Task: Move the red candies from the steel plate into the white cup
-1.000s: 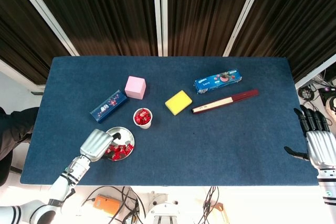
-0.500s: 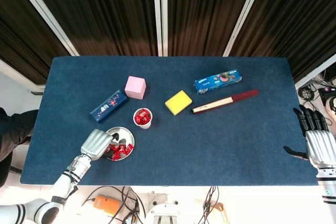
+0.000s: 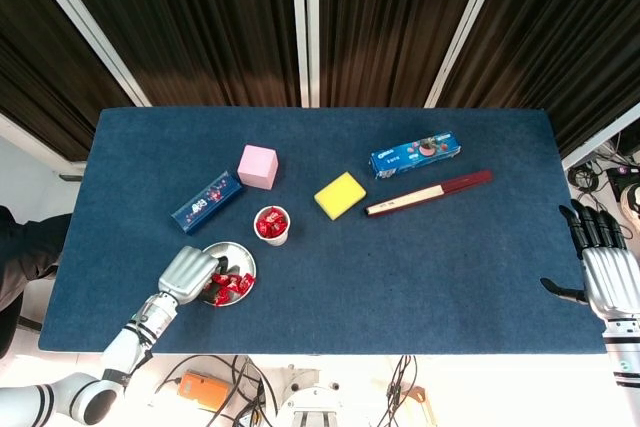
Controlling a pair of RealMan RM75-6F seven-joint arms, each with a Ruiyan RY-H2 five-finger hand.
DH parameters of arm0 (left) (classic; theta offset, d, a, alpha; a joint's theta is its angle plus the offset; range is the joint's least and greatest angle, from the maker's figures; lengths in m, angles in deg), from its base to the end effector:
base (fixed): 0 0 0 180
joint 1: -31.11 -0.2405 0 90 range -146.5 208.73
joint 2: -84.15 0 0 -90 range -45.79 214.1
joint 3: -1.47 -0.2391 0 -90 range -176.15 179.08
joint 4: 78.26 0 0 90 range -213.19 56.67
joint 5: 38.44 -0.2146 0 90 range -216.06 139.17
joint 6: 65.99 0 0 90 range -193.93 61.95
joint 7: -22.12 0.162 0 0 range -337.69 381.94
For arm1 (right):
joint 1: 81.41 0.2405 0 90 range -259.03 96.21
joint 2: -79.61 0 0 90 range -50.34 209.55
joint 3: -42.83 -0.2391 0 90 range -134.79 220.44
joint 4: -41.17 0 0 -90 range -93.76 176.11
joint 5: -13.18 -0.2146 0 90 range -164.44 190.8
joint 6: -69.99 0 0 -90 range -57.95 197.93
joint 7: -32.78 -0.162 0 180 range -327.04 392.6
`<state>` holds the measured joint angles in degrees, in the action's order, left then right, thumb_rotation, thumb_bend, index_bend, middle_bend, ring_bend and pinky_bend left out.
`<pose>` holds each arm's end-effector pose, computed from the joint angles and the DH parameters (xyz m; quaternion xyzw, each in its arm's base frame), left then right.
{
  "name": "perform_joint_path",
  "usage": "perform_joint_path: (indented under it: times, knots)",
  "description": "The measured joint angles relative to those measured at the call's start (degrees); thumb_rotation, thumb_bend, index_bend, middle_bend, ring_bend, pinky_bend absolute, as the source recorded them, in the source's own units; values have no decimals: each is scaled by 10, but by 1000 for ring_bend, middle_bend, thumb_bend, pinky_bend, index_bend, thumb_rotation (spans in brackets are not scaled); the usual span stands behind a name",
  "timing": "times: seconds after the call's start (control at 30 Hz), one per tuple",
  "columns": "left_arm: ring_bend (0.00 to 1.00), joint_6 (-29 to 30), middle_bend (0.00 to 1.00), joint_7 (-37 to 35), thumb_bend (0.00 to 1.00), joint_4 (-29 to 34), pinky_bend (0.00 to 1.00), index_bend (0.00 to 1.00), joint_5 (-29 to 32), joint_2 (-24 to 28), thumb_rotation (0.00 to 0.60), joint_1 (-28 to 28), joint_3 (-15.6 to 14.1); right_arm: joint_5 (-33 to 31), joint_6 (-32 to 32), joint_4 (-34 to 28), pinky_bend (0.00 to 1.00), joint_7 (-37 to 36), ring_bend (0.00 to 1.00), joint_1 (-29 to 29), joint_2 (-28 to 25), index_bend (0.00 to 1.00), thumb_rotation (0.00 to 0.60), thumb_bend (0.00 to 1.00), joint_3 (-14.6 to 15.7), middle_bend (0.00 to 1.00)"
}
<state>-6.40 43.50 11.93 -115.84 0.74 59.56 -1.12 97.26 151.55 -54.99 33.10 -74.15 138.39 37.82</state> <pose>-0.2066 0.2516 -0.0292 -0.7930 -0.3617 -0.2890 0.3960 -0.2875 -0.2177 0.1682 0.6035 -0.3790 0.3830 0.5877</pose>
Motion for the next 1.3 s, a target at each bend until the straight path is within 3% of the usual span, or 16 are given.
perform_joint_path:
  times: [0.23, 0.43, 0.73, 0.97, 1.2, 1.3]
  knots:
    - [860, -13, 948, -25, 454, -2, 800, 615, -14, 0, 600, 5, -2, -1, 1, -2, 0, 2, 0, 0, -1, 0, 600, 151, -1, 9]
    - [861, -9, 948, -48, 469, 7, 800, 623, -18, 7, 600, 5, 5, -1, 2, -1, 0, 1, 0, -1, 0, 0, 600, 152, 0, 10]
    - [860, 35, 948, -104, 460, 49, 800, 620, -25, 39, 600, 14, 69, 2, 4, 0, 0, 0, 0, -1, 1, 0, 600, 150, 0, 10]
    - [861, 2, 948, -106, 450, 63, 800, 610, 12, 35, 600, 65, 127, 0, 9, 3, 0, -5, 0, -5, 0, 0, 600, 151, 1, 10]
    - [860, -44, 948, -75, 424, 48, 800, 574, 80, 10, 600, 109, 151, -3, 9, 14, 0, -19, 0, -8, 1, 0, 600, 151, 1, 10]
    - [860, -57, 948, -52, 376, 43, 800, 499, 107, 3, 600, 120, 151, -3, 9, 20, 0, -24, 0, -9, 2, 0, 600, 152, 1, 9]
